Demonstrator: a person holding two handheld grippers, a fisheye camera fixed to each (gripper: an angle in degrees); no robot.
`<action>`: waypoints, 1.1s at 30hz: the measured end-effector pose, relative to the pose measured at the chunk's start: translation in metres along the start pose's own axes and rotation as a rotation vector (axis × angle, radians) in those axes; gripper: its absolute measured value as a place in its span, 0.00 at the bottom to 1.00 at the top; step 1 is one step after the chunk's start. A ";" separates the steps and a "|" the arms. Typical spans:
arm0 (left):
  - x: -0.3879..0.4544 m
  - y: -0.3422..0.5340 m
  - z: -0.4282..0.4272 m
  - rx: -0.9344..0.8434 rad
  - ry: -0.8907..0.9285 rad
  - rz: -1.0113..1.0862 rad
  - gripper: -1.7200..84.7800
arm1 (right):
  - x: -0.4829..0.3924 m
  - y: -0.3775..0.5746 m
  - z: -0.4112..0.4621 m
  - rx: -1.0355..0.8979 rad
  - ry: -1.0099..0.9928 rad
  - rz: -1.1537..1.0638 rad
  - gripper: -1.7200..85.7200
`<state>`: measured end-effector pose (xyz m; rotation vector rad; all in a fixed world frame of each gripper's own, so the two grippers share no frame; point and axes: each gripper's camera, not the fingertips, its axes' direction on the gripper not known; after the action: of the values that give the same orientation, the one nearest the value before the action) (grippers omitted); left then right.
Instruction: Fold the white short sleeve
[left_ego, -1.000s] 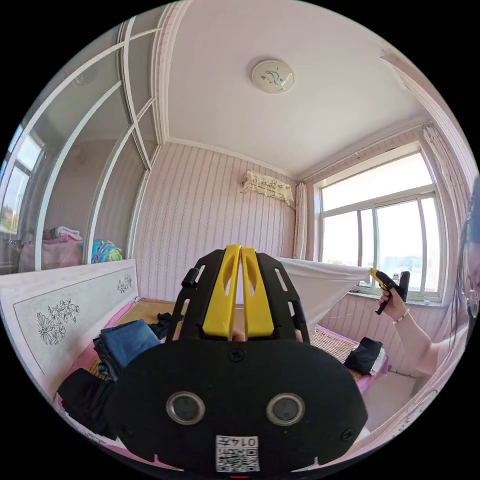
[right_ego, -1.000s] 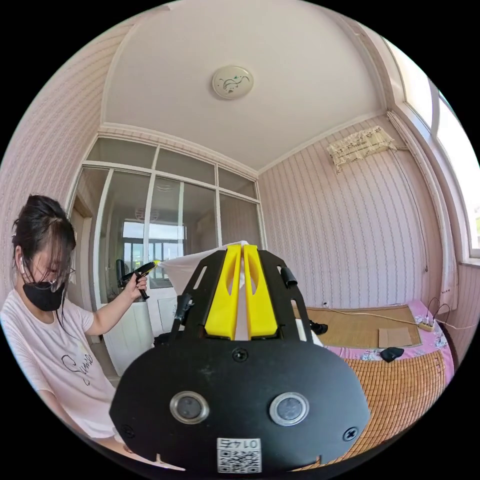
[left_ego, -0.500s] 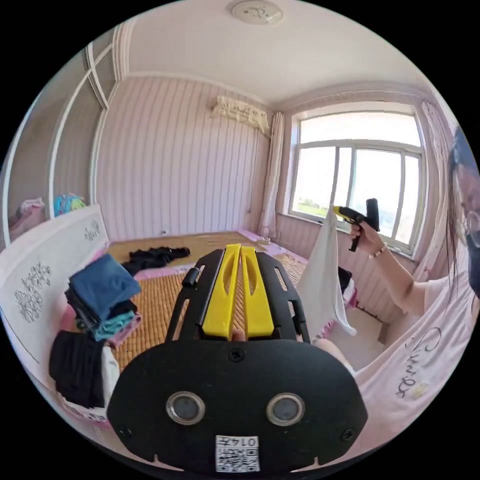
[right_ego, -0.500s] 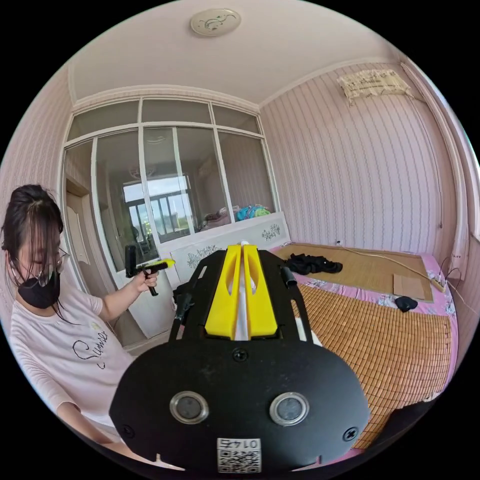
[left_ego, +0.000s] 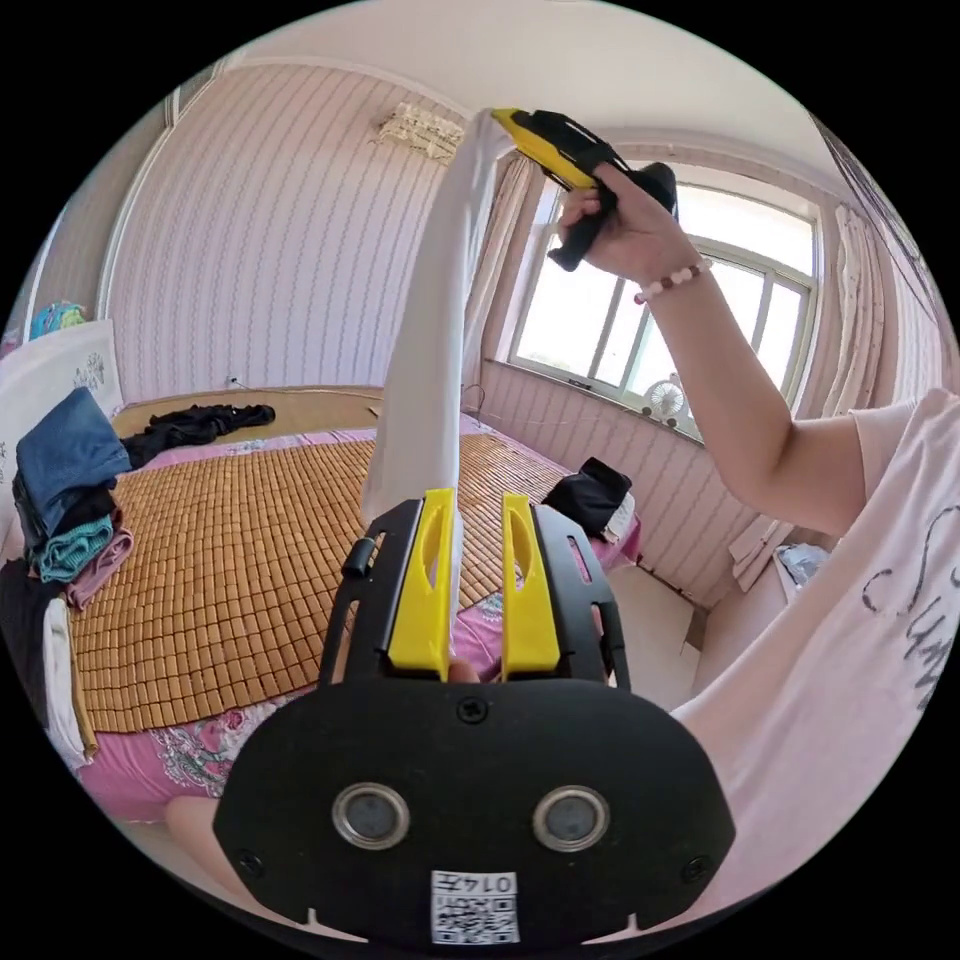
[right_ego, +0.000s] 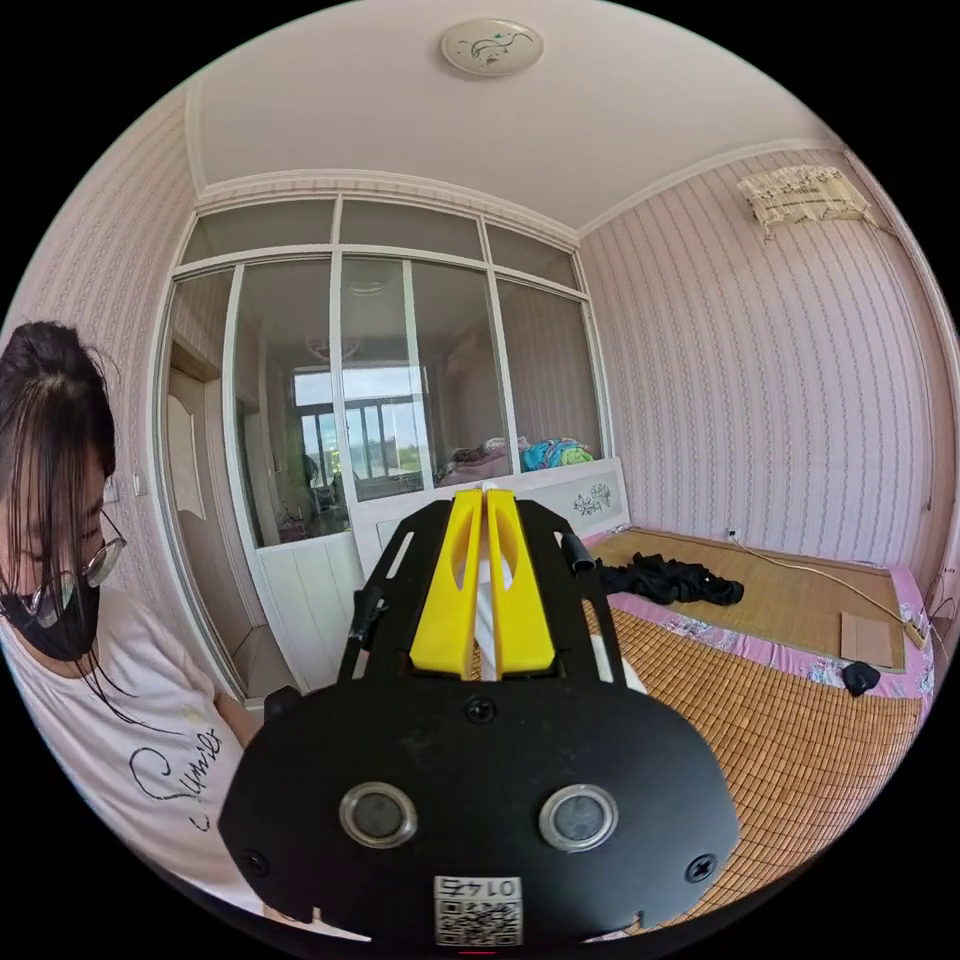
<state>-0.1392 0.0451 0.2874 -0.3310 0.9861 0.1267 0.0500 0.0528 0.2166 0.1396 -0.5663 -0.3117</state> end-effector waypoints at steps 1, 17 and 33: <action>0.008 -0.002 0.005 0.043 -0.067 0.017 0.12 | -0.005 0.000 0.008 0.007 -0.009 -0.012 0.02; -0.126 -0.023 0.043 0.046 -0.506 -0.214 0.02 | 0.048 0.020 0.000 -0.016 -0.147 0.043 0.02; -0.213 -0.118 0.192 -0.274 -0.469 -0.045 0.01 | 0.217 0.274 -0.144 -0.154 0.469 0.668 0.02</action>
<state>-0.0731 0.0072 0.5881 -0.5462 0.4954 0.2858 0.3713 0.2467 0.2650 -0.1276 -0.0996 0.3247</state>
